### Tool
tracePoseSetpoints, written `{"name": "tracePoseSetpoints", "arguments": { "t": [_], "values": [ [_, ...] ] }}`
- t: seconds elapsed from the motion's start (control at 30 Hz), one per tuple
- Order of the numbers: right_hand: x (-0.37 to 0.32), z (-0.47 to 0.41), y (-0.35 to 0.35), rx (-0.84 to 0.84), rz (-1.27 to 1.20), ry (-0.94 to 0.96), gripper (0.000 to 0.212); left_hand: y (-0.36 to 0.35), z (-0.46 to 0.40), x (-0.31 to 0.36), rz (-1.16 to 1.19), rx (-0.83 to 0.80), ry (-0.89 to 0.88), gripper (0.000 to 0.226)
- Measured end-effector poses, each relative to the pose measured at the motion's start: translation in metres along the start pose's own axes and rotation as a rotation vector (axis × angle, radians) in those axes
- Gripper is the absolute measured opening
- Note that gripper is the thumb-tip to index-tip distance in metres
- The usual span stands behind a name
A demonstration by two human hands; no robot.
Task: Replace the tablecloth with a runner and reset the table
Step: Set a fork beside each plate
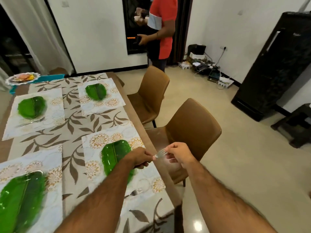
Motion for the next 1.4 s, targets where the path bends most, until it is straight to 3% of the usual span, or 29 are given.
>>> {"name": "tracePoseSetpoints", "arguments": {
  "t": [0.17,0.37,0.47,0.6,0.83,1.13,1.27,1.4],
  "values": [
    [0.002,-0.035,0.051,-0.049,0.021,0.054,0.007,-0.032,-0.021,0.033,-0.009,0.165,-0.072,0.026],
    [-0.023,-0.084,0.074,-0.179,0.062,0.102,0.006,-0.030,-0.040,0.071,-0.044,0.333,-0.106,0.013],
    [-0.032,-0.109,0.084,-0.198,0.090,0.128,0.002,-0.027,-0.064,0.090,-0.083,0.344,-0.114,0.016],
    [-0.045,-0.142,0.114,-0.226,0.176,0.145,0.016,-0.039,-0.095,0.117,-0.118,0.342,-0.116,0.011],
    [-0.087,-0.223,0.162,-0.298,0.272,0.227,0.004,-0.042,-0.147,0.179,-0.123,0.465,-0.123,0.013],
    [-0.122,-0.345,0.212,-0.536,0.302,0.293,0.008,-0.064,-0.220,0.232,-0.038,0.734,0.012,0.014],
    [-0.150,-0.361,0.184,-0.716,0.341,0.300,0.008,-0.057,-0.210,0.235,0.017,0.889,0.101,0.017],
    [-0.176,-0.366,0.141,-0.790,0.273,0.331,0.011,-0.020,-0.199,0.229,-0.074,1.087,0.219,0.021]
  ]
}}
Point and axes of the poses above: each hand's wrist, its own z-axis away from the middle knuckle, its own y-axis out of the back of the hand, x = y × z, the point moved 5 cm from there along -z, towards the middle knuckle, and after that the axes turned 10 degrees about z, right-handed, at the moved point
